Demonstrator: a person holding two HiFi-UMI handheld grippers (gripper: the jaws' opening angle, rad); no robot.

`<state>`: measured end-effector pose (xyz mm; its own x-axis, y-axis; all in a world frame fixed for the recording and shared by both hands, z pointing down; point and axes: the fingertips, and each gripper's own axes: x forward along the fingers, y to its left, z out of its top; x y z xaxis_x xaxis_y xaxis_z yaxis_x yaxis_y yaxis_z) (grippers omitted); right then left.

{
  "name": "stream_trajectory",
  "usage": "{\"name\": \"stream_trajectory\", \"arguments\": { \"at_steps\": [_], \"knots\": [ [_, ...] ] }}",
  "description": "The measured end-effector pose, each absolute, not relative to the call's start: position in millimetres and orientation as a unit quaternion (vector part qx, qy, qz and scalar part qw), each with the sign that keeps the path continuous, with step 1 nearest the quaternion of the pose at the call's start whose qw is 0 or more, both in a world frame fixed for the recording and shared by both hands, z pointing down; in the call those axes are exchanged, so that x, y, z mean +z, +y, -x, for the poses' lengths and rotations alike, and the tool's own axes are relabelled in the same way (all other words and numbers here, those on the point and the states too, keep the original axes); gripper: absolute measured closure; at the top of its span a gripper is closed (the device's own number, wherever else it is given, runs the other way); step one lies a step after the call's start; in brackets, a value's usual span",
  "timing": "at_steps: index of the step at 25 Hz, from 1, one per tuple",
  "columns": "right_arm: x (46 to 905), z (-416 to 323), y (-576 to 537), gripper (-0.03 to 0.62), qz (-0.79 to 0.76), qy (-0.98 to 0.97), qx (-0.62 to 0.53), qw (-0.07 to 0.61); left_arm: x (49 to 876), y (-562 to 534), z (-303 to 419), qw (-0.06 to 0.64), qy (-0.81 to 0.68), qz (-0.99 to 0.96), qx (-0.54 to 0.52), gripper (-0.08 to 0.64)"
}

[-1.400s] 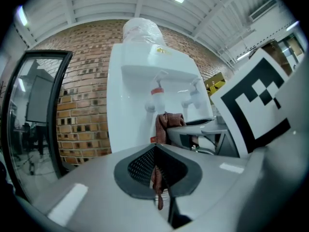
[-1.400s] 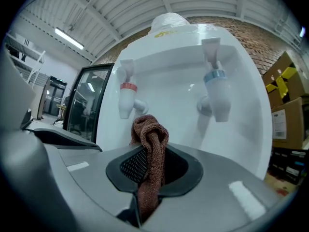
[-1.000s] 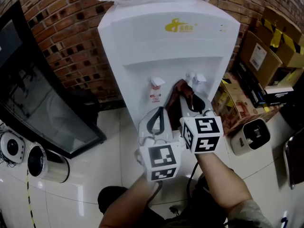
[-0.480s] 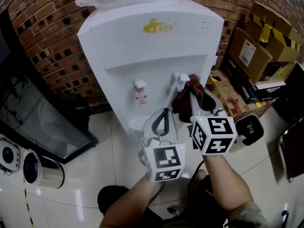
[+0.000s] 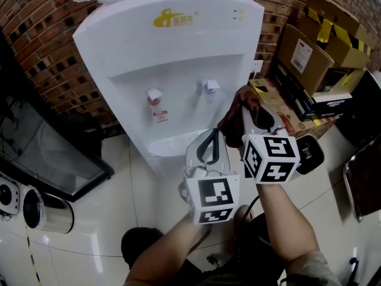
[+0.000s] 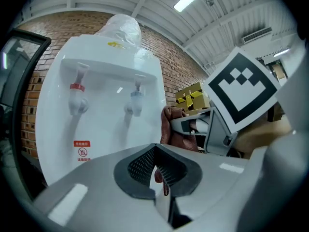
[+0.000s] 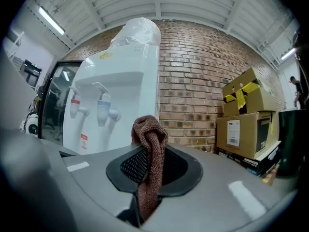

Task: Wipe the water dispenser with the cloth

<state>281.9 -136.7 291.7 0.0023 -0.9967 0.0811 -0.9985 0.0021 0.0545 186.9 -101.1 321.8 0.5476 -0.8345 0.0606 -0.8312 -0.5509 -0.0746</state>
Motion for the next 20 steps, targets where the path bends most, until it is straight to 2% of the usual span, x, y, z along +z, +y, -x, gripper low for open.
{"name": "stream_trajectory", "arguments": {
  "at_steps": [9,14,20],
  "knots": [
    [287.1,-261.3,-121.0,0.522,-0.666,-0.745,0.002,0.038,325.9,-91.8,-176.7,0.035,0.488,0.87,-0.059,0.56],
    [263.3,-177.3,-95.6,0.522,-0.588,-0.809,-0.021,0.008,315.5,-98.5,-88.2,0.028,0.552,0.832,-0.059,0.56],
    [280.0,-71.0,-95.4,0.521,-0.516,-0.856,-0.031,0.02,288.9,-91.7,36.3,0.035,0.644,0.763,-0.043,0.56]
  ]
}}
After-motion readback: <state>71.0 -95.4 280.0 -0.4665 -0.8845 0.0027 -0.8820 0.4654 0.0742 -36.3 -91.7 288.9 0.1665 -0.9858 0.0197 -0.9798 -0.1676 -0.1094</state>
